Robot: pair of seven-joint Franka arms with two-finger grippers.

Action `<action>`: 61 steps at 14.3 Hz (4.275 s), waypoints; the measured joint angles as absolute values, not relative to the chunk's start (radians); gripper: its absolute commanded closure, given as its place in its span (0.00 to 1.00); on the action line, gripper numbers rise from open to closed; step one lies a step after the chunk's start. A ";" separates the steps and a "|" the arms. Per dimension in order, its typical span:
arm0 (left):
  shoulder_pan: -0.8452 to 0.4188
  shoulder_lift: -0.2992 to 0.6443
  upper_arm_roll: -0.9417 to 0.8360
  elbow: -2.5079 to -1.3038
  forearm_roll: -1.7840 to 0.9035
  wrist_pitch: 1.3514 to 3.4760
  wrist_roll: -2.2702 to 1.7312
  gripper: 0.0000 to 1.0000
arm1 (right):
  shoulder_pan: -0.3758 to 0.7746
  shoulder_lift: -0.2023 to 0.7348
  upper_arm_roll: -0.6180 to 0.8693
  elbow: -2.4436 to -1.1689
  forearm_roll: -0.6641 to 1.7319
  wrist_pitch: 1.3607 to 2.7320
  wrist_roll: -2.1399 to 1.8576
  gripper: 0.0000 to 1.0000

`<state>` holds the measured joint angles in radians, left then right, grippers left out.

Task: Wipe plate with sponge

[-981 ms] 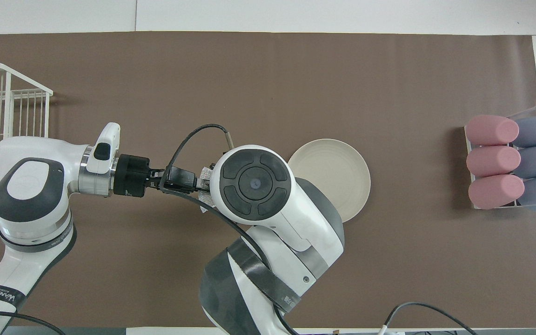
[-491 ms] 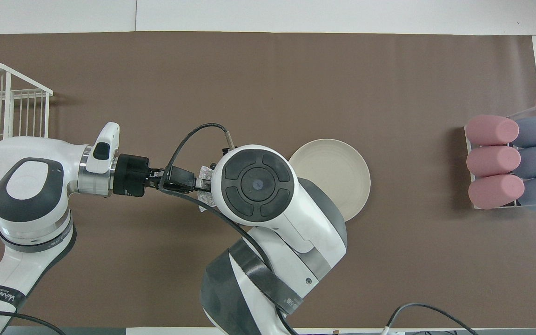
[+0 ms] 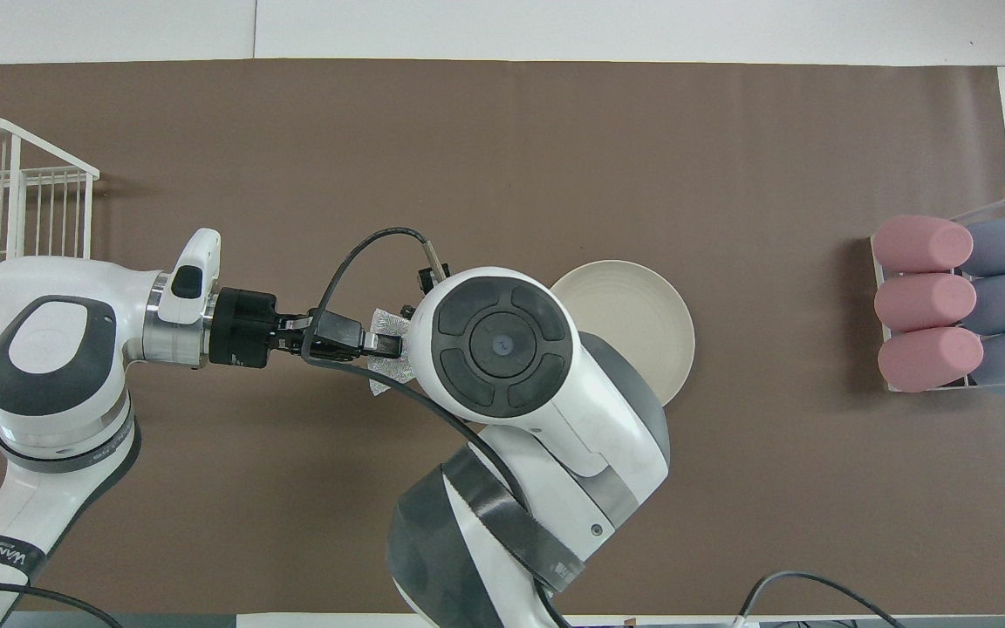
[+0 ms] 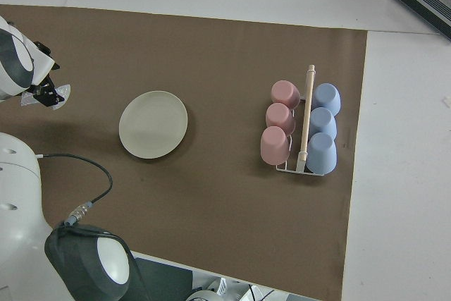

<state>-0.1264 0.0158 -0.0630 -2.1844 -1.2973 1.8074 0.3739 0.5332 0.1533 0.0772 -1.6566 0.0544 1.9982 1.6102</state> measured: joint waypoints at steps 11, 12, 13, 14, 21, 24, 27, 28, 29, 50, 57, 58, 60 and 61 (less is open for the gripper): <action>-0.282 0.008 -0.070 -1.963 -0.561 1.893 -0.255 1.00 | 0.131 -0.075 0.069 -1.768 0.054 1.598 0.507 0.00; -0.308 0.011 -0.070 -1.948 -0.474 1.891 -0.317 1.00 | 0.099 -0.081 0.069 -1.768 0.054 1.585 0.425 0.00; -0.332 0.014 -0.071 -1.936 -0.391 1.886 -0.367 1.00 | 0.065 -0.086 0.068 -1.769 0.054 1.576 0.342 0.00; -0.351 0.016 -0.072 -1.925 -0.318 1.873 -0.405 1.00 | 0.028 -0.088 0.068 -1.771 0.054 1.574 0.262 0.00; -0.407 0.048 -0.071 -1.803 0.113 1.566 -0.479 1.00 | -0.044 -0.087 0.075 -1.777 0.054 1.617 0.088 0.00; -0.456 0.083 -0.072 -1.769 0.284 1.451 -0.539 1.00 | -0.045 -0.068 0.076 -1.759 0.054 1.634 0.061 0.00; -0.474 0.098 -0.072 -1.757 0.468 1.349 -0.546 1.00 | -0.049 -0.049 0.070 -1.749 0.054 1.634 0.032 0.00; -0.480 0.104 -0.072 -1.757 0.536 1.319 -0.546 1.00 | -0.051 -0.047 0.069 -1.748 0.054 1.634 0.024 0.00; -0.481 0.112 -0.072 -1.757 0.596 1.299 -0.546 1.00 | -0.053 -0.046 0.069 -1.745 0.054 1.634 0.008 0.00; -0.191 0.404 -0.041 -1.693 1.199 1.610 -0.552 1.00 | -0.118 0.008 -0.004 -1.576 -0.018 1.509 -0.121 0.00; -0.188 0.406 -0.041 -1.694 1.175 1.640 -0.552 0.24 | -0.117 0.008 -0.004 -1.581 -0.018 1.509 -0.121 0.00; -0.187 0.406 -0.041 -1.694 1.174 1.643 -0.552 0.23 | -0.117 0.008 -0.003 -1.581 -0.018 1.511 -0.121 0.00; -0.182 0.407 -0.041 -1.694 1.174 1.656 -0.552 0.04 | -0.116 0.008 -0.003 -1.581 -0.018 1.536 -0.121 0.00; -0.178 0.407 -0.042 -1.694 1.173 1.658 -0.552 0.00 | -0.116 0.008 -0.002 -1.582 -0.018 1.547 -0.121 0.00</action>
